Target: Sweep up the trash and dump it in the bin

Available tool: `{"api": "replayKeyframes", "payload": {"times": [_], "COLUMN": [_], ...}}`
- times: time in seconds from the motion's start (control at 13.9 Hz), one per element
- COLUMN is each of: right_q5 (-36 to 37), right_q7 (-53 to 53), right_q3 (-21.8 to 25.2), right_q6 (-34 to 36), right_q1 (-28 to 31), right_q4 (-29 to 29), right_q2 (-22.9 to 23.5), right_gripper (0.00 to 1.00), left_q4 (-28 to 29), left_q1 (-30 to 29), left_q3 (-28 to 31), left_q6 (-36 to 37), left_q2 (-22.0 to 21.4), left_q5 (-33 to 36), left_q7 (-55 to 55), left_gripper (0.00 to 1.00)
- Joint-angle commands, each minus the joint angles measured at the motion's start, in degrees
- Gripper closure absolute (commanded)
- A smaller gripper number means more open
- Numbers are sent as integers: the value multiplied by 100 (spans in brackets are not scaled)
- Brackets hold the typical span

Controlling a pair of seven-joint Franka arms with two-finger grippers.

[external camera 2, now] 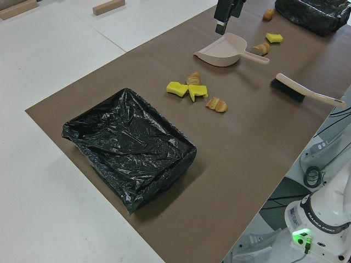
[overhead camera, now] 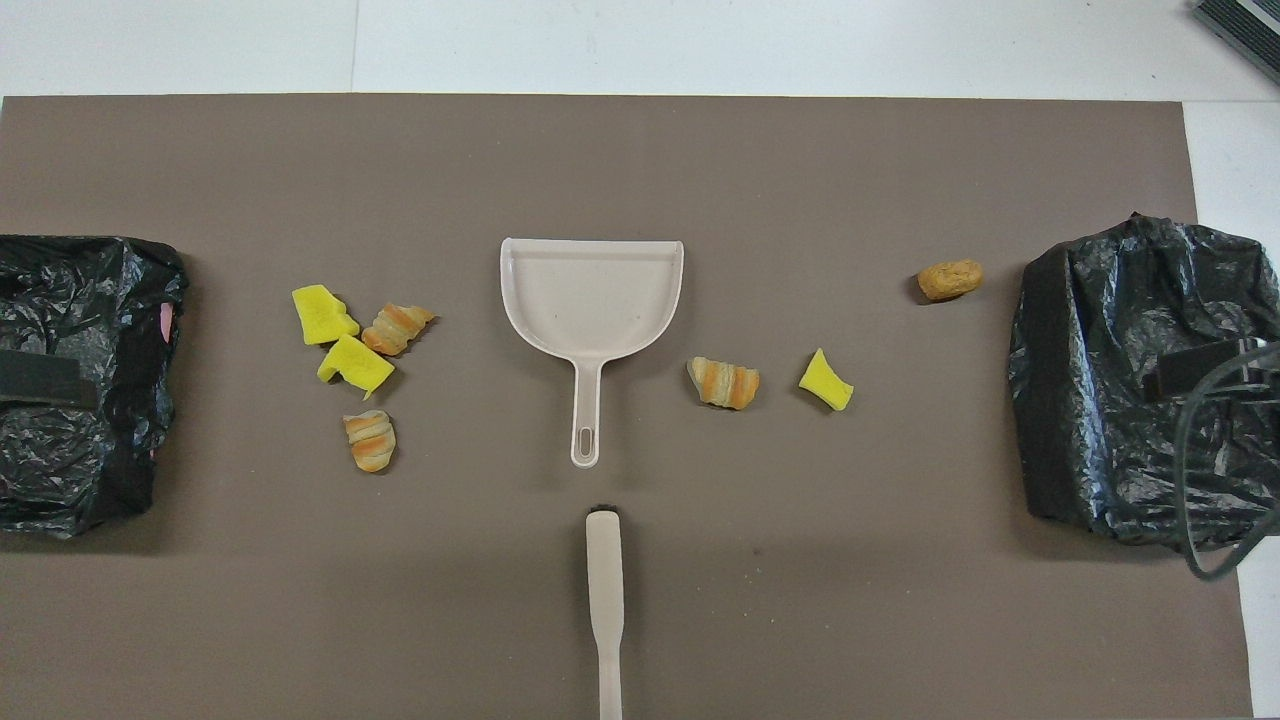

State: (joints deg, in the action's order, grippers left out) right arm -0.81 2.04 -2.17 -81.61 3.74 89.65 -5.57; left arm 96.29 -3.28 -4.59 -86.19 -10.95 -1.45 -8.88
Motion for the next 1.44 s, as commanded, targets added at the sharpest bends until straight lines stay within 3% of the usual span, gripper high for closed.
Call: {"api": "replayKeyframes", "payload": {"times": [0.0, 1.36], "right_q5": [-34, -34], "right_q7": [156, 68], "right_q3": [-29, -29], "right_q6": [-3, -12], "right_q1": [31, 40], "right_q4": [105, 246], "right_q2": [-93, -181], "right_gripper": [0, 0], "left_q4": [-102, -102], "left_q1": [-6, -15], "left_q3": [11, 11], "left_q6": [76, 76], "left_q2": [41, 41], "left_q5": [-30, -30], "left_q7": [9, 9], "left_gripper": [0, 0]}}
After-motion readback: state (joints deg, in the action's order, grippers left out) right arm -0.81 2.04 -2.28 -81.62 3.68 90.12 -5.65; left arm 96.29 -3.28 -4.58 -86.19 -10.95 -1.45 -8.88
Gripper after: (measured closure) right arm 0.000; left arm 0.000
